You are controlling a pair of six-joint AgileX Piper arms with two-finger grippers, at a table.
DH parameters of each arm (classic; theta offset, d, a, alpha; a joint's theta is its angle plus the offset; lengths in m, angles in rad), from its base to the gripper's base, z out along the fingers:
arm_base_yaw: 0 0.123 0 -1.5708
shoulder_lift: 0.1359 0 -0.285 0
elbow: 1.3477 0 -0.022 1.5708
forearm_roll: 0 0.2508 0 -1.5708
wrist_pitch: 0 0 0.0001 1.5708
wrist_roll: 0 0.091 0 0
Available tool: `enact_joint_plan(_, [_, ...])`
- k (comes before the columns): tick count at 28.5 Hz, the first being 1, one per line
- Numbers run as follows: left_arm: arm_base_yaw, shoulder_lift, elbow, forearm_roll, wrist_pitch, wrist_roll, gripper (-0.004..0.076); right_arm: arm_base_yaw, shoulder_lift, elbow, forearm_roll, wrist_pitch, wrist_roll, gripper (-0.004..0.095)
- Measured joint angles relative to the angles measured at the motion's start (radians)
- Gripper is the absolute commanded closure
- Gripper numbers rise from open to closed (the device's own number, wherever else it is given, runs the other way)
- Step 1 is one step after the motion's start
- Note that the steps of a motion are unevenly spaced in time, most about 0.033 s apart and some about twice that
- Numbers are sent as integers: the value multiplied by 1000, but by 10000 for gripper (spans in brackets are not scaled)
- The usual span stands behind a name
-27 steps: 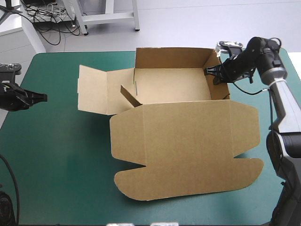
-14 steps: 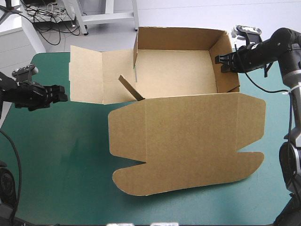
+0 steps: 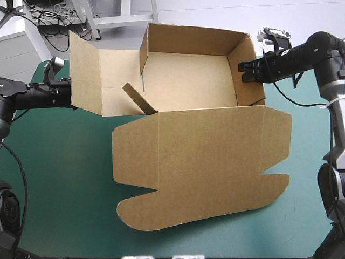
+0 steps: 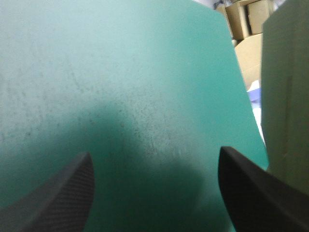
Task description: Fold the box
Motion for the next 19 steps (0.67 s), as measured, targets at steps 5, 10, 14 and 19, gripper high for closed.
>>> enact_joint_plan(5, [0, -23, 0, -42, 4, 16, 258, 61, 0, 0, -18, -3, 4, 926])
enact_joint_plan(10, [0, -94, 0, -46, 5, 17, 265, 99, 0, 0, -78, -26, 41, 926])
enact_joint_plan(14, [0, -162, 0, -46, 11, 17, 265, 127, 0, 0, -93, -62, 72, 926])
enact_joint_plan(19, [0, -231, 0, 11, 21, 18, 265, 184, 0, 0, -106, -121, 106, 926])
